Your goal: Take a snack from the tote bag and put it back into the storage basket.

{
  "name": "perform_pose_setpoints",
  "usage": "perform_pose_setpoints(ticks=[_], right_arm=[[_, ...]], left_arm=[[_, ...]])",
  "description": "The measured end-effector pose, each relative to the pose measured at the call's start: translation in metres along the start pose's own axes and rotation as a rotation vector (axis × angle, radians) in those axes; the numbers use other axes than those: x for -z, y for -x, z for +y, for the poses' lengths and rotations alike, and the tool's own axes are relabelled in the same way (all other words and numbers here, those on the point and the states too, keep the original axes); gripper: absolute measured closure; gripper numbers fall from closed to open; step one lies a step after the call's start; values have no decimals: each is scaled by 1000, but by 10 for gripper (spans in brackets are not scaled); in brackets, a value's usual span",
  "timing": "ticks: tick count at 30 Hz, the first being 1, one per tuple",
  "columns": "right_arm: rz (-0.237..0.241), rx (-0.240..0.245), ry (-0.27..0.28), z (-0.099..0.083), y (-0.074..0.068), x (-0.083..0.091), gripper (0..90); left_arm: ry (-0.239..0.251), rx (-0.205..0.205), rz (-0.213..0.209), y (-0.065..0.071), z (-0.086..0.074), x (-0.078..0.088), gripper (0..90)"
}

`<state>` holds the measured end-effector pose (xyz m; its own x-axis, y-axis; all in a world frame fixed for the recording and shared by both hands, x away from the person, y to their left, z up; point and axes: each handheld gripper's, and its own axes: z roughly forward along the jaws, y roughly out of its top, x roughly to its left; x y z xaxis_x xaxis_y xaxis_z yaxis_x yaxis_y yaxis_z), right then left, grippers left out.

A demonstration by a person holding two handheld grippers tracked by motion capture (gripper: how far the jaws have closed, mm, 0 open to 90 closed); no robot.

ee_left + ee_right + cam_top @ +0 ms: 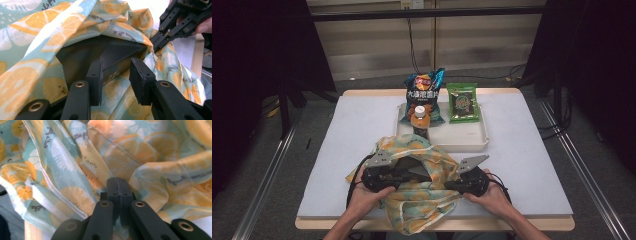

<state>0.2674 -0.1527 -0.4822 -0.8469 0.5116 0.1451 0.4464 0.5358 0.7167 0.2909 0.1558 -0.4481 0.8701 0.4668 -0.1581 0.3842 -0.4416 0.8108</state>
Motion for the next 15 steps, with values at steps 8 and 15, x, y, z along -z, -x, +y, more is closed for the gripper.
perform_pose_setpoints(ticks=[8,15], right_arm=[[-9,-31,120,15,-1,16,665],[-26,-28,184,41,-6,16,504]], left_arm=[[-10,-1,-3,-2,-3,4,638],[-31,-12,-23,3,-5,-1,647]])
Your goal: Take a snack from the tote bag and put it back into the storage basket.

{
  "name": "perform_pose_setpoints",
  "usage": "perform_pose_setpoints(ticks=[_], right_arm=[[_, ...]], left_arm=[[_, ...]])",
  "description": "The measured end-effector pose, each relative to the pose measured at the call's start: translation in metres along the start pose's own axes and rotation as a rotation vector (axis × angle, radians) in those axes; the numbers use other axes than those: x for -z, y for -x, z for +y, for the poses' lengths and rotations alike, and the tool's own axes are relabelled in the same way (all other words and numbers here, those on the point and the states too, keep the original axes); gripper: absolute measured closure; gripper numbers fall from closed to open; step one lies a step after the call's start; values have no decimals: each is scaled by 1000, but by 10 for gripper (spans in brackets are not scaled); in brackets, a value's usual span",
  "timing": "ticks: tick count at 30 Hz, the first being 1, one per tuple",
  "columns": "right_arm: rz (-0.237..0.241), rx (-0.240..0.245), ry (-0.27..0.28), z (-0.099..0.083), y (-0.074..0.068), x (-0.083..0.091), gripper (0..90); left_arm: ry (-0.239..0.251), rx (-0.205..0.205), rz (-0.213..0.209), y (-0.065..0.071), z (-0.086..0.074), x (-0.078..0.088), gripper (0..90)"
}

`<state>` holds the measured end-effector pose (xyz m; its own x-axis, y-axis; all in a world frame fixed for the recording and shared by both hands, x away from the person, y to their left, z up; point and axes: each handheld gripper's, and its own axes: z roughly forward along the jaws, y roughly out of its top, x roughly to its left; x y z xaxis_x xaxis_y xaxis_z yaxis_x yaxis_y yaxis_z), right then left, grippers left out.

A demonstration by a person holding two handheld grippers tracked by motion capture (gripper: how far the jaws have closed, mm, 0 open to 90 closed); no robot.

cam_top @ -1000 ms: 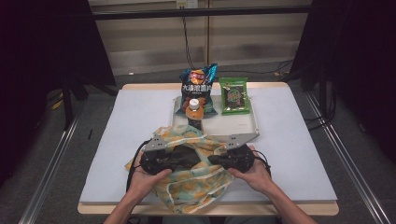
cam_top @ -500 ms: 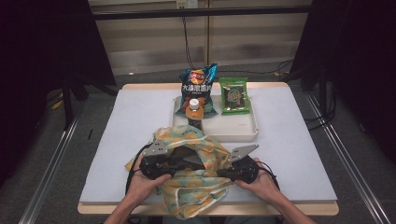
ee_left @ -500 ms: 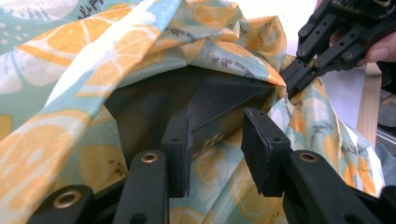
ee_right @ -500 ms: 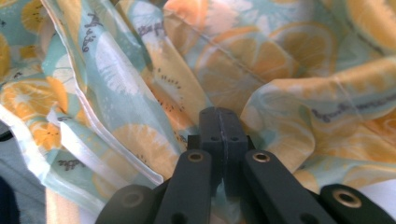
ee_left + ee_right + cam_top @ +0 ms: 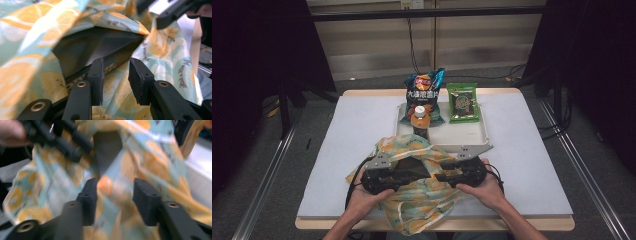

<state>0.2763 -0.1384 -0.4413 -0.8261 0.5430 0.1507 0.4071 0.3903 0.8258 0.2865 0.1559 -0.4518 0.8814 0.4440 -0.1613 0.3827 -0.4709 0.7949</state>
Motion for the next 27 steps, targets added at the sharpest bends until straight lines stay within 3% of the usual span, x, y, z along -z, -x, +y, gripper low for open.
perform_pose_setpoints(ticks=[8,10,17,27], right_arm=[[-45,-4,6,11,2,-29,410],[-46,-2,6,9,1,-33,460],[-97,-17,25,10,9,-22,871],[-150,-84,9,-5,28,-11,891]], left_arm=[[-29,-17,-31,6,-1,-7,666],[-29,-20,-43,7,-1,-9,669],[-37,-24,-54,8,-1,-11,669],[-51,-21,-72,11,-1,-15,672]])
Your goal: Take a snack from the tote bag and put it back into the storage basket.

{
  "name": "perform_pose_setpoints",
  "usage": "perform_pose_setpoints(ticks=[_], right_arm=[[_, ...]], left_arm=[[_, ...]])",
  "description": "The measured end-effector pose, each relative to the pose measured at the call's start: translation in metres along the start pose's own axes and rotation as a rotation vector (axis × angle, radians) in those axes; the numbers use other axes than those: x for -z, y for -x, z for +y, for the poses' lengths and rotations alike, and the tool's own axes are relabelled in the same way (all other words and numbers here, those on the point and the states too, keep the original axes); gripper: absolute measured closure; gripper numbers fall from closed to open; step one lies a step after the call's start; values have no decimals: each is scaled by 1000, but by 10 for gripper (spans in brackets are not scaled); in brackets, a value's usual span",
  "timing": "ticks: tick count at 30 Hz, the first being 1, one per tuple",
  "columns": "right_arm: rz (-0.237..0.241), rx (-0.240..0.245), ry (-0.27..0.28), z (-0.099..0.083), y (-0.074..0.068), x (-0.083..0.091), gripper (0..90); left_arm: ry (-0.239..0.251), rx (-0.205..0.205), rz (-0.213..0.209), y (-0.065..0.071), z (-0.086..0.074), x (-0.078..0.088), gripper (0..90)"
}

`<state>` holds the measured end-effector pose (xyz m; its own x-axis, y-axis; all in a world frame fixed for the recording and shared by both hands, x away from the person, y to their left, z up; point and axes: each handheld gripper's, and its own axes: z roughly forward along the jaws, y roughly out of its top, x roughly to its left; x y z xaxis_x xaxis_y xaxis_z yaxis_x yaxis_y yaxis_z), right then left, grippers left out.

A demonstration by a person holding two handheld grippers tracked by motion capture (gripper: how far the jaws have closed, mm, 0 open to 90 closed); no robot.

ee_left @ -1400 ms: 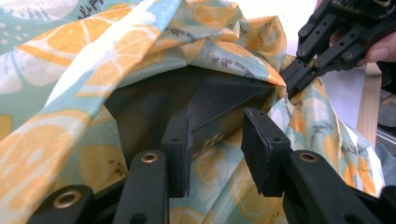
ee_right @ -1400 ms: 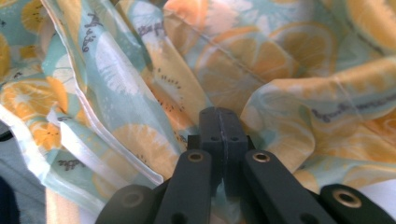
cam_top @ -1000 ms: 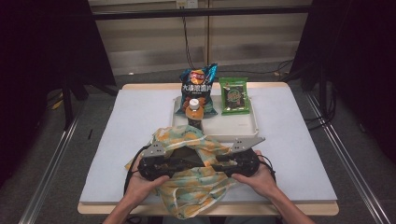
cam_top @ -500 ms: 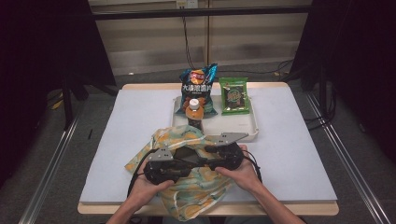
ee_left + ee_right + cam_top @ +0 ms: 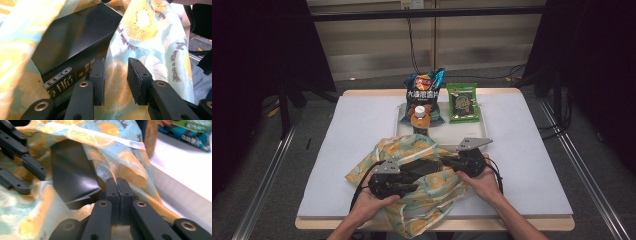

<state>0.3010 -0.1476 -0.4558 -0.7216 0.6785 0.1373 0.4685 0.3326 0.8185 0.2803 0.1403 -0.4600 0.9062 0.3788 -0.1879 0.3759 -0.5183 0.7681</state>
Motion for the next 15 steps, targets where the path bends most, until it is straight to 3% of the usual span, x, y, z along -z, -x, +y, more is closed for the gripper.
perform_pose_setpoints(ticks=[6,15], right_arm=[[5,-14,-38,-14,6,-8,890],[26,-12,-99,-27,10,-16,886]], left_arm=[[-14,-10,-4,-1,-1,0,671],[52,28,22,-8,-2,15,668]])
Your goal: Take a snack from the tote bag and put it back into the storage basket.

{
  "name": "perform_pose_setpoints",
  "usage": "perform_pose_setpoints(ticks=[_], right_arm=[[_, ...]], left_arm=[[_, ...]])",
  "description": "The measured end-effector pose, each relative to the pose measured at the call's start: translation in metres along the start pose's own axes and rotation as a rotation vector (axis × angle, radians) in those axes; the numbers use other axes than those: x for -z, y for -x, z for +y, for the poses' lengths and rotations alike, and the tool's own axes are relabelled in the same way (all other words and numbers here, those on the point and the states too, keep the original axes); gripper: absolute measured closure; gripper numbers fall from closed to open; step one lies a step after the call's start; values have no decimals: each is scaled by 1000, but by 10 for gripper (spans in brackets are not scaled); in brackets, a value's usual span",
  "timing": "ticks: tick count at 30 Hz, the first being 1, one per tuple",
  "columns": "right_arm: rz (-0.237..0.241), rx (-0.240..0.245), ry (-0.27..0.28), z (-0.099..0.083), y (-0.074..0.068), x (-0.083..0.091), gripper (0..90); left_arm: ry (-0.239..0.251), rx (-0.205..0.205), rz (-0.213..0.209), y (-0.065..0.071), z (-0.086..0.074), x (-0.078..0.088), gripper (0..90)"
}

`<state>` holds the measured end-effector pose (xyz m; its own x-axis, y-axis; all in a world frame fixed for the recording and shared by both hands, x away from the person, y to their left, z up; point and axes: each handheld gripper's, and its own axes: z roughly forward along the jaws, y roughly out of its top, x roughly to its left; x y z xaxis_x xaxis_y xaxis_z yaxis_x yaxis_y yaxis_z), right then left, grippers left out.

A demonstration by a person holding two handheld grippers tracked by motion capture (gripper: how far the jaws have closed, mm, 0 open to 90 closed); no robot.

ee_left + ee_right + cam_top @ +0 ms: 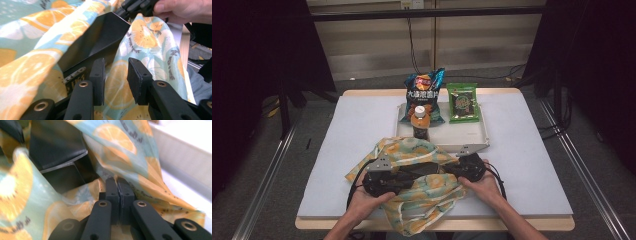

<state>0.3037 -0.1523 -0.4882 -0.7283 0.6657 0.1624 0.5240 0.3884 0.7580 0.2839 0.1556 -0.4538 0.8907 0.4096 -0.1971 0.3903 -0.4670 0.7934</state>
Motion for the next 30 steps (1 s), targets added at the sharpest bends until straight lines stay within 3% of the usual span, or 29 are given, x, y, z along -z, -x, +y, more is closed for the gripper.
perform_pose_setpoints(ticks=[4,12,18,22,30], right_arm=[[0,20,-3,-1,-1,-2,870],[-17,20,39,6,-2,9,686],[12,42,85,15,-5,21,534],[23,61,106,21,-11,26,459],[52,93,159,32,-22,35,475]], left_arm=[[14,-1,1,-3,0,5,664],[50,4,-6,-2,0,12,638],[78,23,12,-4,-1,17,597],[85,13,19,-5,0,20,587],[115,21,40,-2,1,31,584]])
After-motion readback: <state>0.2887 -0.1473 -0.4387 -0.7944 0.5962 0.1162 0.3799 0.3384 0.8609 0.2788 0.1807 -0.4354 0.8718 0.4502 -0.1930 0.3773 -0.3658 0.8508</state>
